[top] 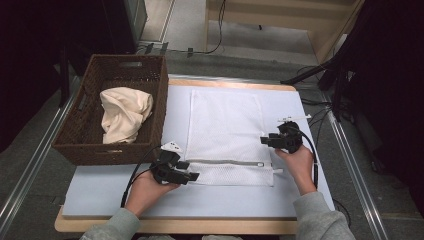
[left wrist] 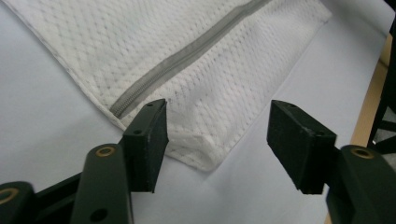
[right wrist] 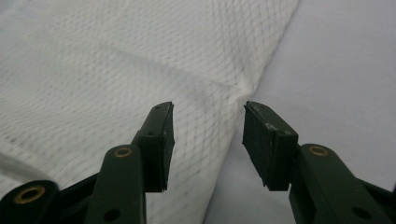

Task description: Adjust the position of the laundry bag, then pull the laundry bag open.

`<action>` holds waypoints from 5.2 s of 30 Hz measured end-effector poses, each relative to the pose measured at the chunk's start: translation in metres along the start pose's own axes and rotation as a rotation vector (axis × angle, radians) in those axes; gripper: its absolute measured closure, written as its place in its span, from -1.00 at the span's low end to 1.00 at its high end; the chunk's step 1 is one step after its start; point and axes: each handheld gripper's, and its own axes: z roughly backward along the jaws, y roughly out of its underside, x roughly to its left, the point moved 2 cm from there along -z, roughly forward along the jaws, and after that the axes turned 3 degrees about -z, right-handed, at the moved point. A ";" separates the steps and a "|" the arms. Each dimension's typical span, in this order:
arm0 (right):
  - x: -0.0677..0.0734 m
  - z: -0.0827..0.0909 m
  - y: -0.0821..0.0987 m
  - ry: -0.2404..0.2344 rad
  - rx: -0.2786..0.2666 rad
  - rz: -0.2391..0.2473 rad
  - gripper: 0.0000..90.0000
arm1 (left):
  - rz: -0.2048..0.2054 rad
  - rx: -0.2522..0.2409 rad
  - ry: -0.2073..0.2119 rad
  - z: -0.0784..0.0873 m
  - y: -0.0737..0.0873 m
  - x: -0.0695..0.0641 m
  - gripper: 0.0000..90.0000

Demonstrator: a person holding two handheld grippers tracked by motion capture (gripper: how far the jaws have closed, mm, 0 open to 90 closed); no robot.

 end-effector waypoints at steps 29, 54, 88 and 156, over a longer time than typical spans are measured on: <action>0.034 0.050 0.047 -0.062 -0.047 0.038 0.04 | -0.052 0.025 0.041 -0.007 -0.014 -0.006 -0.17; 0.022 0.073 0.078 -0.015 -0.061 0.001 0.00 | -0.072 0.035 0.080 -0.022 -0.033 -0.010 -0.11; 0.021 0.026 0.074 0.033 0.028 0.038 0.13 | -0.179 -0.003 0.130 -0.058 -0.070 -0.019 -0.09; 0.091 0.039 0.044 -0.186 0.016 0.017 0.91 | -0.174 -0.017 0.228 -0.052 -0.063 -0.033 0.42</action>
